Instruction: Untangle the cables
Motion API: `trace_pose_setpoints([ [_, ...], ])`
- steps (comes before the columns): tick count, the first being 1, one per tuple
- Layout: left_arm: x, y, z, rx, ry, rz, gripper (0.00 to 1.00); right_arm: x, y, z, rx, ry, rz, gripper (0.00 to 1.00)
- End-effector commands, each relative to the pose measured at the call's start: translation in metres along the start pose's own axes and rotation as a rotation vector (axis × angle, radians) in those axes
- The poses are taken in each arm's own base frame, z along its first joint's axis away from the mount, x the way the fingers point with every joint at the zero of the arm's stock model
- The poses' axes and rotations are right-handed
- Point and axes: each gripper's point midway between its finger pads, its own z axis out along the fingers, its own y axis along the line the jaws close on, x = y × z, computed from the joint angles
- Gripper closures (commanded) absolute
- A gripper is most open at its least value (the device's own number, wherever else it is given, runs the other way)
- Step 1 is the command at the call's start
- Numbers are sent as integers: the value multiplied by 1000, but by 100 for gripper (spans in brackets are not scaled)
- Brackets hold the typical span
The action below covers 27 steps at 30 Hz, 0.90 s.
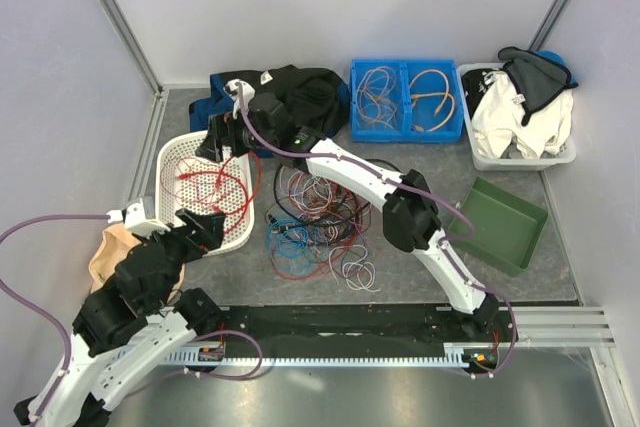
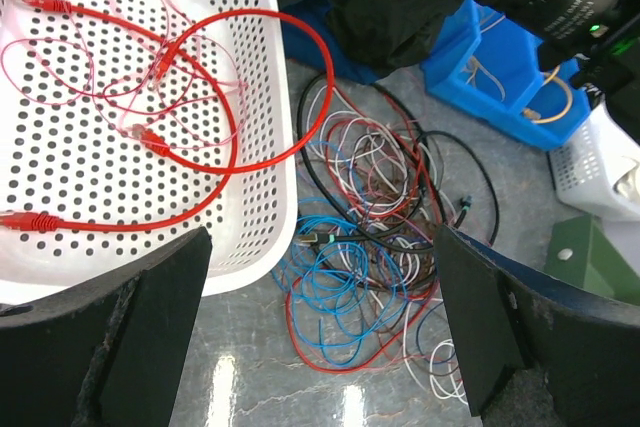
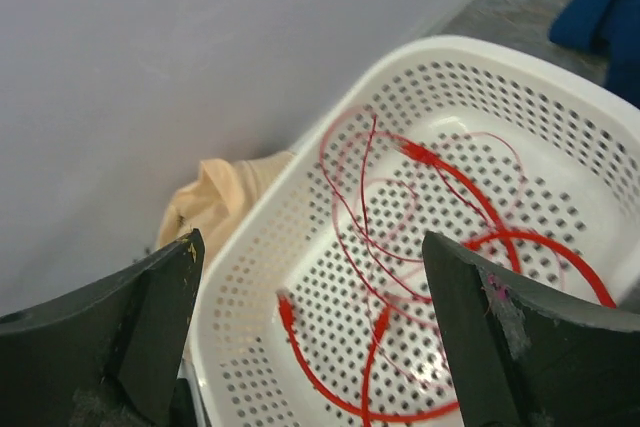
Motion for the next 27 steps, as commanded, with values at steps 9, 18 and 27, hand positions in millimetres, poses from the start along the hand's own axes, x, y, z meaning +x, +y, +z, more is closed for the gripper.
trace_pose_setpoints([
  [9, 5, -33, 20, 67, 32, 15, 0, -78, 11, -144, 385, -266, -173, 2],
  [18, 72, -92, 70, 210, 240, 39, 0, -86, 1, -298, 676, -399, -216, 2],
  [27, 136, -128, 98, 214, 399, 130, 0, 28, -62, -363, 873, -234, -171, 2],
])
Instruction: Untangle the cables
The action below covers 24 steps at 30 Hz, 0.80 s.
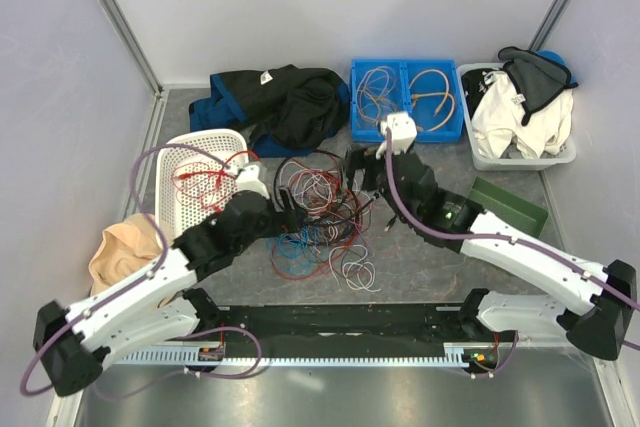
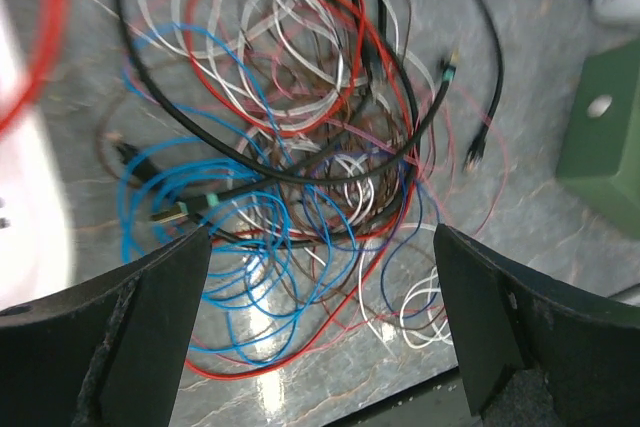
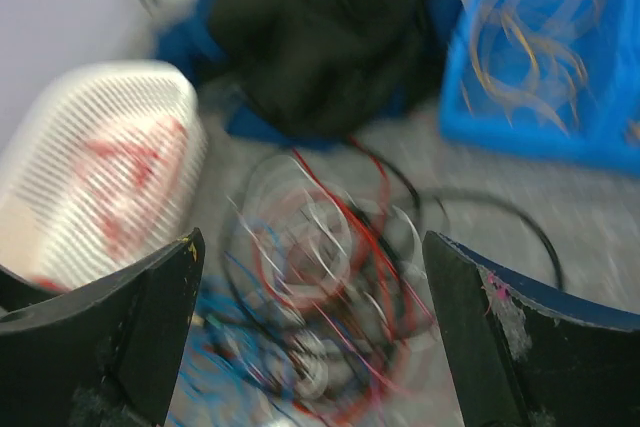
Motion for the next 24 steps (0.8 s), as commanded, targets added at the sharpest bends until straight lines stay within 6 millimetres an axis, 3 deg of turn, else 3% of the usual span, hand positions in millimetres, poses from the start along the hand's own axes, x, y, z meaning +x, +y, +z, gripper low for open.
trace_pose_setpoints([
  [1, 2, -42, 15, 86, 5, 27, 0, 58, -45, -19, 120, 93, -27, 2],
  [2, 5, -45, 16, 90, 9, 42, 0, 79, -55, -22, 139, 126, -36, 2],
  [4, 12, -51, 21, 105, 35, 72, 0, 89, -57, -30, 111, 130, -9, 2],
  [5, 16, -49, 23, 101, 42, 71, 0, 108, -63, -32, 113, 163, -18, 2],
  [8, 22, -40, 28, 66, 47, 39, 0, 135, -67, -34, 97, 214, -30, 2],
  [12, 28, -40, 29, 81, 51, -9, 0, 150, -93, -26, 245, 215, -58, 2],
  [15, 35, -42, 28, 108, 70, -31, 3, 169, -117, -8, 330, 285, -41, 2],
  [17, 41, -40, 27, 110, 88, -42, 5, 172, -138, 5, 371, 293, 45, 5],
  [19, 46, -39, 27, 116, 103, -53, 6, 185, -141, 13, 336, 326, 89, 12],
  [24, 57, -28, 24, 108, 117, -81, 7, 180, -109, 35, 193, 306, 206, 23],
])
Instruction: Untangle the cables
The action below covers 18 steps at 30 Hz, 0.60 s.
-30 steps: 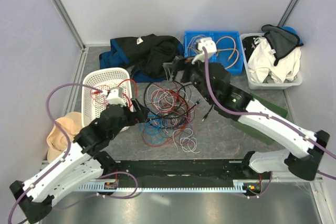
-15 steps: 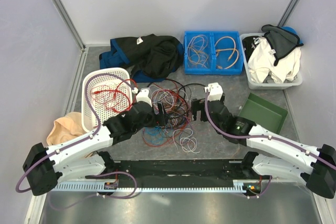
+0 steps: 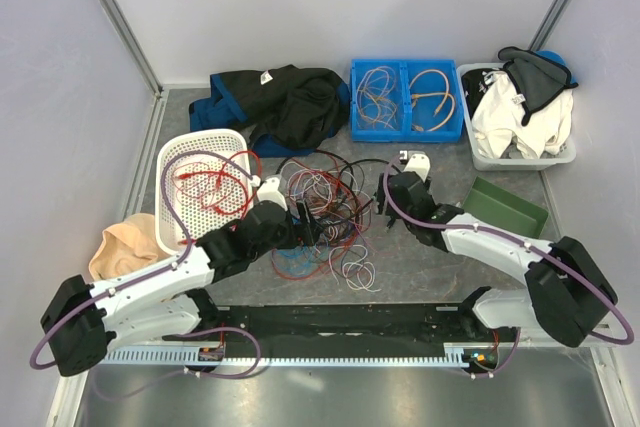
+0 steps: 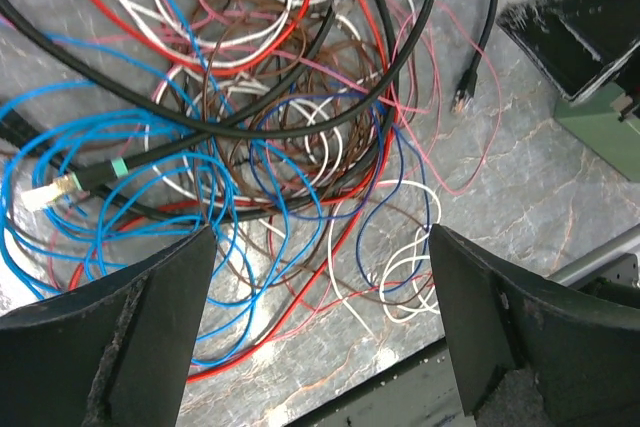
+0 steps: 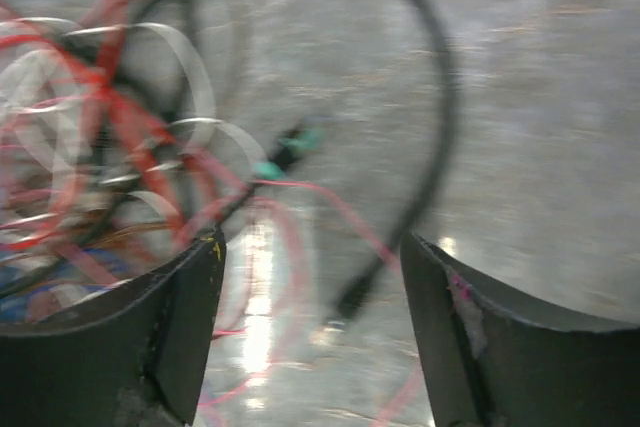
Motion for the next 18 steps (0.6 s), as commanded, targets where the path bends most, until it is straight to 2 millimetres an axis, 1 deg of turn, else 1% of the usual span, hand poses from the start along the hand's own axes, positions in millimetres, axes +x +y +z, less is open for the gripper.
trace_pose_setpoints([
  [1, 0, -4, -4, 40, -23, -90, 8, -18, 57, -3, -249, -24, 140, 25],
  [2, 2, 2, -4, 21, -29, -99, 8, -22, 64, -5, -283, -36, 172, 25],
  [4, 2, 6, -6, 14, -44, -130, 8, -17, 75, -7, -333, -2, 242, 26],
  [5, 4, 10, -5, 5, -44, -132, 9, -18, 81, -8, -363, 0, 275, 26],
  [6, 3, 12, -6, 0, -56, -138, 9, -13, 86, -7, -379, 29, 341, 26],
  [7, 2, 13, -7, -3, -63, -148, 9, -6, 88, -7, -386, 53, 369, 27],
  [8, 4, 15, -7, -6, -63, -151, 9, -6, 93, -8, -414, 61, 399, 27],
  [10, 2, 18, -8, -18, -73, -162, 9, 4, 92, -6, -411, 92, 474, 28],
  [12, 3, 21, -9, -27, -78, -166, 9, 5, 93, -8, -424, 91, 517, 29],
  [13, 3, 23, -9, -33, -81, -172, 9, 9, 91, -8, -418, 100, 551, 30],
  [15, 5, 27, -10, -38, -84, -179, 10, 7, 91, -10, -430, 90, 580, 31],
  [16, 6, 27, -9, -40, -84, -188, 10, 11, 90, -9, -430, 95, 592, 32],
  [17, 7, 29, -9, -42, -82, -190, 10, 9, 92, -9, -439, 91, 607, 32],
  [18, 8, 29, -9, -41, -81, -193, 10, 13, 92, -6, -433, 104, 604, 33],
])
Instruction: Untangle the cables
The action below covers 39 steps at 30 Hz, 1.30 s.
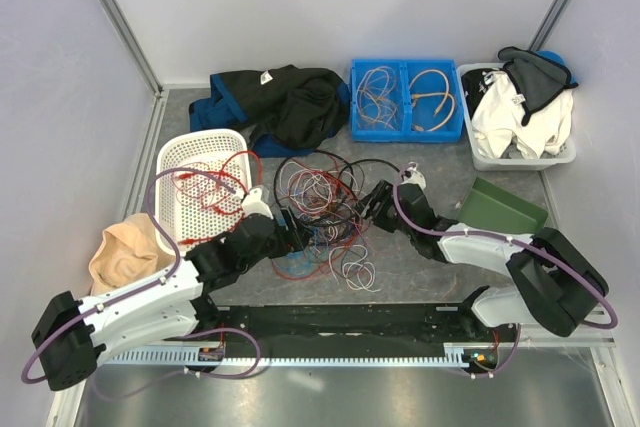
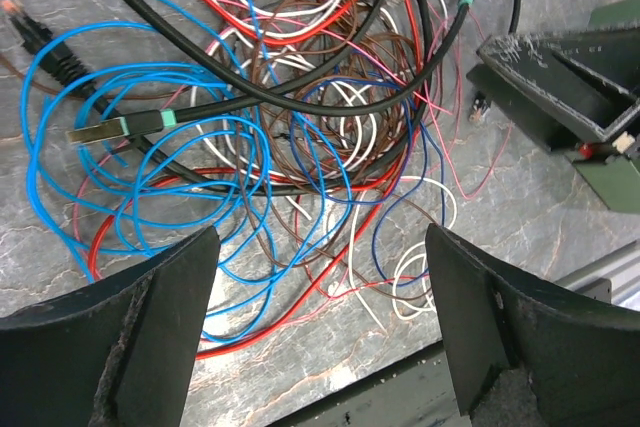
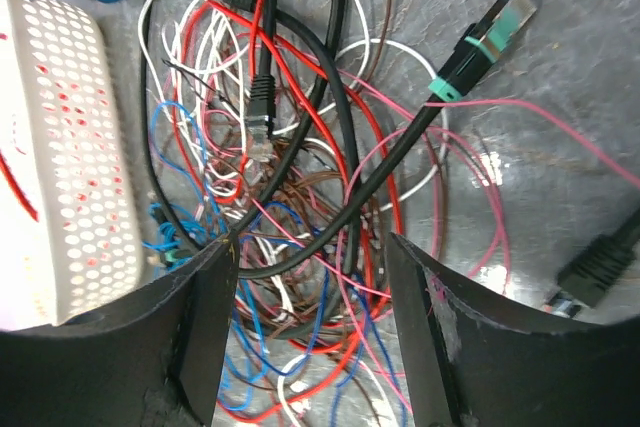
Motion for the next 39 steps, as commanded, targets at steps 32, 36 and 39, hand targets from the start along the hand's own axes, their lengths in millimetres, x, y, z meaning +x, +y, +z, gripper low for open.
trace_pose_setpoints([
  [32, -36, 4, -14, -27, -160, -17, 11, -86, 49, -90, -17, -236, -284, 100],
  [36, -51, -17, -19, 42, -193, 81, 11, -98, 62, -117, -30, -251, -358, 100],
  [39, -65, -49, -26, 177, -232, 151, 9, -97, 78, -129, -88, -224, -389, 100],
])
